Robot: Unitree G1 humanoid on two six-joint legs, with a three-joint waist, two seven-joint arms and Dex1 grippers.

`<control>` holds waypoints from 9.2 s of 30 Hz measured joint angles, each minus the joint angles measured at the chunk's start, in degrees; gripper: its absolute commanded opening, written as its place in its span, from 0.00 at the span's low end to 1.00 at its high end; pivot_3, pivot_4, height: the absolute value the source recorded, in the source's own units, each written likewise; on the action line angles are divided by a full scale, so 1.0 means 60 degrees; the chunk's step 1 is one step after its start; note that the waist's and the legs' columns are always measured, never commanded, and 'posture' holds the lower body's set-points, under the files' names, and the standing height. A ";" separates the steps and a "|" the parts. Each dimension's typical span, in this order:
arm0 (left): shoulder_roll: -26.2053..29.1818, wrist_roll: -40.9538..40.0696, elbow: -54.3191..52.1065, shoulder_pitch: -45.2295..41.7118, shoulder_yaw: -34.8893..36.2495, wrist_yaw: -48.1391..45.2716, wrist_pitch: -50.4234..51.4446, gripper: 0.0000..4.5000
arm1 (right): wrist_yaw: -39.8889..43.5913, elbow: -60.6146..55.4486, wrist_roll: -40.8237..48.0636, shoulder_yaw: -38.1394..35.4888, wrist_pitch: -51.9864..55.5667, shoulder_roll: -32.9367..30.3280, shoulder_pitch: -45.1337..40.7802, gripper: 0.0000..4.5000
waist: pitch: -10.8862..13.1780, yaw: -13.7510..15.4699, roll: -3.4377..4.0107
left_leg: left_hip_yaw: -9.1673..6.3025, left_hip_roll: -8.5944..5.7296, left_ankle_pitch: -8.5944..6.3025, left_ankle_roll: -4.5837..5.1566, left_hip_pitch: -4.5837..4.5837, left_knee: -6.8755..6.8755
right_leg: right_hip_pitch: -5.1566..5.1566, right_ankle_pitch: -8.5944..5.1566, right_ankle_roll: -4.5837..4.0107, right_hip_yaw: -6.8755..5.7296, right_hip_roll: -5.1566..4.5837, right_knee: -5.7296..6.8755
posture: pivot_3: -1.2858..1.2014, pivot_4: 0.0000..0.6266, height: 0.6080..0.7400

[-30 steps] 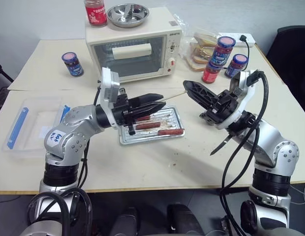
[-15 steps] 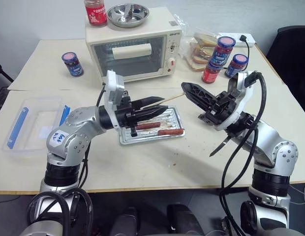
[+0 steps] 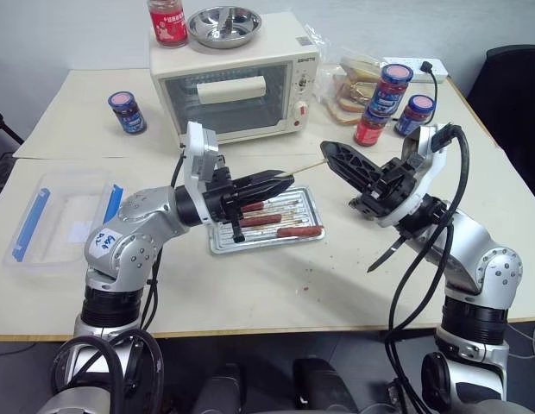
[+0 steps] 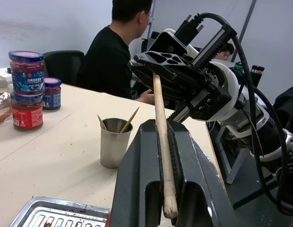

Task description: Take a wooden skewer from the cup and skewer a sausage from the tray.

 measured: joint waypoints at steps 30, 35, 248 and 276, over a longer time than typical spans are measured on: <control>0.0117 -0.0580 -0.0131 0.0043 0.0201 0.0097 0.0093 0.20 | -0.0150 -0.0074 0.0036 0.0131 -0.0108 0.0133 -0.0010 0.00 | 0.0000 -0.0002 0.0000 | 0.0000 -0.0001 0.0000 0.0000 0.0001 -0.0003 | 0.0000 0.0000 0.0000 0.0001 0.0000 -0.0006 | 0.52 0.24 1.00; 0.0110 -0.0520 -0.0130 0.0084 0.0100 0.0050 0.0080 0.30 | -0.0110 -0.0073 0.0037 0.0131 -0.0108 0.0131 -0.0019 0.00 | 0.0000 -0.0001 0.0000 | 0.0000 0.0000 0.0000 0.0000 0.0000 -0.0003 | -0.0001 0.0000 0.0000 0.0001 0.0000 -0.0006 | 0.52 0.24 1.00; 0.3939 0.0685 0.1542 -0.0450 0.0151 -0.4485 0.0386 0.00 | 1.1099 -0.3247 -1.6828 0.4687 -0.4191 -0.4466 -0.1381 0.19 | 0.0029 0.0005 0.0003 | -0.0009 -0.0022 0.0002 -0.0005 -0.0012 0.0000 | -0.0025 -0.0001 -0.0003 -0.0008 -0.0020 0.0009 | 0.52 0.24 1.00; 0.3399 0.0850 0.0516 0.1083 0.1214 -0.2941 0.0271 0.00 | 1.0943 -0.3029 -1.6326 0.4284 -0.3401 -0.4239 -0.1961 0.64 | 0.0028 -0.0004 0.0003 | -0.0013 -0.0020 0.0002 -0.0006 -0.0012 0.0001 | -0.0026 -0.0001 -0.0003 -0.0005 -0.0022 0.0014 | 0.52 0.24 1.00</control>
